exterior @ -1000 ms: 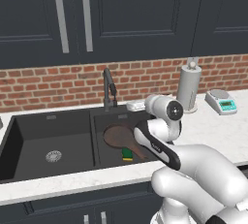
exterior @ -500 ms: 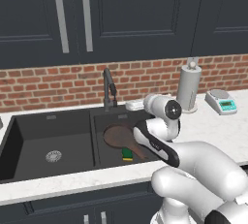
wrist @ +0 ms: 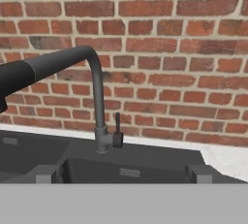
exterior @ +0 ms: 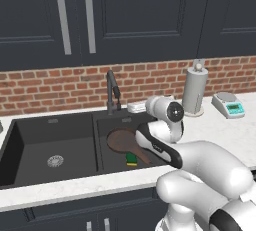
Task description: Pick the pan and sponge and place them into the sink. Then turn on the water.
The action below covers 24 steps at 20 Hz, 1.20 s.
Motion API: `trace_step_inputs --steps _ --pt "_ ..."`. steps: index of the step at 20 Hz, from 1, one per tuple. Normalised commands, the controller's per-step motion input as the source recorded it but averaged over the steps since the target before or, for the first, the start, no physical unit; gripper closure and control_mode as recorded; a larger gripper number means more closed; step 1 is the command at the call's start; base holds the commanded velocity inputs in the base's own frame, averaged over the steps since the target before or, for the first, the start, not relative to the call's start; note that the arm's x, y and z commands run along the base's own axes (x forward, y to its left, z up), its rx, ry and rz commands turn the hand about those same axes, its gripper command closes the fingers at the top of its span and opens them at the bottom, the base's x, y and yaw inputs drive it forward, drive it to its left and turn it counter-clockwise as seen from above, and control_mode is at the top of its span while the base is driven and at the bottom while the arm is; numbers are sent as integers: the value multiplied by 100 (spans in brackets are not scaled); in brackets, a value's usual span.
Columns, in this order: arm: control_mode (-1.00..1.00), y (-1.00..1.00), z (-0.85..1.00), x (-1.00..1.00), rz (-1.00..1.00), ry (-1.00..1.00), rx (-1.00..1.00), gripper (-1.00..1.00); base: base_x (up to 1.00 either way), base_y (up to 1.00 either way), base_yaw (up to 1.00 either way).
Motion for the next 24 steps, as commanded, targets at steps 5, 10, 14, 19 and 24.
trace_step_inputs --steps 5,10,14,19,24 --pt "-100 6 0 12 0 0 0 -100 0 0 0" --pt "-100 2 0 6 0 -1 0 -100 0 0 0" --pt "-100 2 0 3 0 -1 0 -100 0 0 0" --pt "-100 2 0 0 0 -1 0 -100 0 0 0" --pt "-100 0 0 0 0 0 0 -100 0 0 0"
